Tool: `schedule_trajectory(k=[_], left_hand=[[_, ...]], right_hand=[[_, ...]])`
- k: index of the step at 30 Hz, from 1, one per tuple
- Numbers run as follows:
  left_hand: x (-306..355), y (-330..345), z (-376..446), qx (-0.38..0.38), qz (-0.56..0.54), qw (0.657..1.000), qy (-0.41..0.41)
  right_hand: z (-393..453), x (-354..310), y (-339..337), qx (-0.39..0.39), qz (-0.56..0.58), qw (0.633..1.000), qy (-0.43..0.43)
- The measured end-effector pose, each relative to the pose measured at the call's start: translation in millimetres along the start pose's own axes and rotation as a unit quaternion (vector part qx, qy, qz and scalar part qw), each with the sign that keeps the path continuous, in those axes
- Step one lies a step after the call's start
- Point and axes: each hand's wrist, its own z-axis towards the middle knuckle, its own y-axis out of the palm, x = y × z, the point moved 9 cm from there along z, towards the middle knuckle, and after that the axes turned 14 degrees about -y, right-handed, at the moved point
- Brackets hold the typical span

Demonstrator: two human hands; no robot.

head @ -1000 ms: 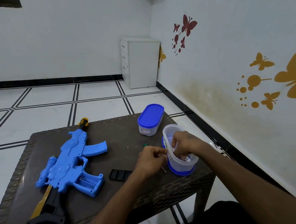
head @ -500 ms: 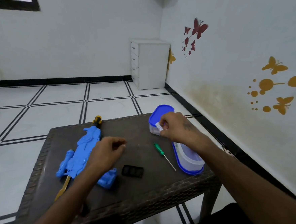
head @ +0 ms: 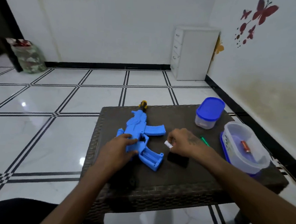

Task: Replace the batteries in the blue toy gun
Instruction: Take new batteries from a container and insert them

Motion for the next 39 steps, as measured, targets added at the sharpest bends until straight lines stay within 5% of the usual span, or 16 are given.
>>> schedule_trajectory(k=[23,39], left_hand=[[5,-2,2,0.035,0.032,0.999,0.008],[10,-9,2,0.028,0.052,0.998,0.008]], right_hand=[[8,21,9,0.002,0.053,0.998,0.022],[-2,-8,-12,0.101,0.171,0.978,-0.064]])
